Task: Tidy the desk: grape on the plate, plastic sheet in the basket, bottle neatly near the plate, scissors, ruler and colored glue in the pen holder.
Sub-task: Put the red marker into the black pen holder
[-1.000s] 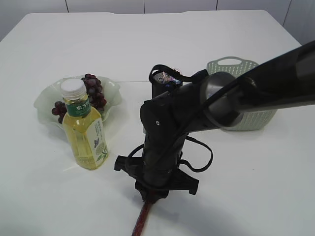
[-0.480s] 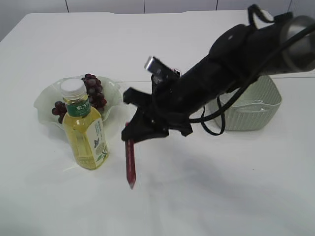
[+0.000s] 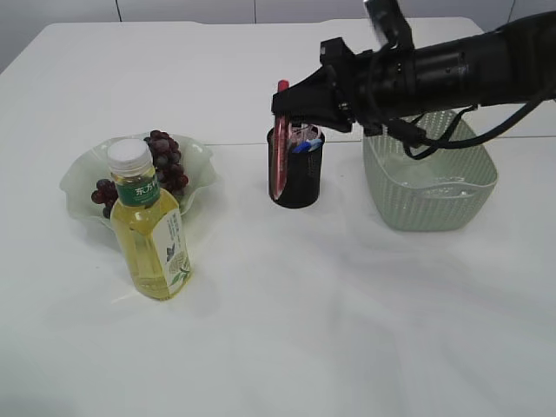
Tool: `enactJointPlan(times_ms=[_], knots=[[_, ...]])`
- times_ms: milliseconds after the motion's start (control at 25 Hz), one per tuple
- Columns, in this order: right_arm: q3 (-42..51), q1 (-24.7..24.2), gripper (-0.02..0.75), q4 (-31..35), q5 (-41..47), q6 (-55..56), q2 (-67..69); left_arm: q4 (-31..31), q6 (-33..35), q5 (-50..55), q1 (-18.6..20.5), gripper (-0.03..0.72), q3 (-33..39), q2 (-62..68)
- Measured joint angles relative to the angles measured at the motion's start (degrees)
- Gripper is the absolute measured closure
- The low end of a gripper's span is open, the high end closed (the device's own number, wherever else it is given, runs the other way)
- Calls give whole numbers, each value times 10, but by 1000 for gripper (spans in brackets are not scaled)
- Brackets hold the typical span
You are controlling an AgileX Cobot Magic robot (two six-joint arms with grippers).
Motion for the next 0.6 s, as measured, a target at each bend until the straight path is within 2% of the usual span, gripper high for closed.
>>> enactJointPlan(times_ms=[320, 600], knots=[[-13, -21, 663, 92, -33, -267, 0, 0, 0, 0, 0, 202, 0, 0], [-106, -21, 665, 131, -104, -413, 29, 0, 0, 11, 0, 202, 0, 0]])
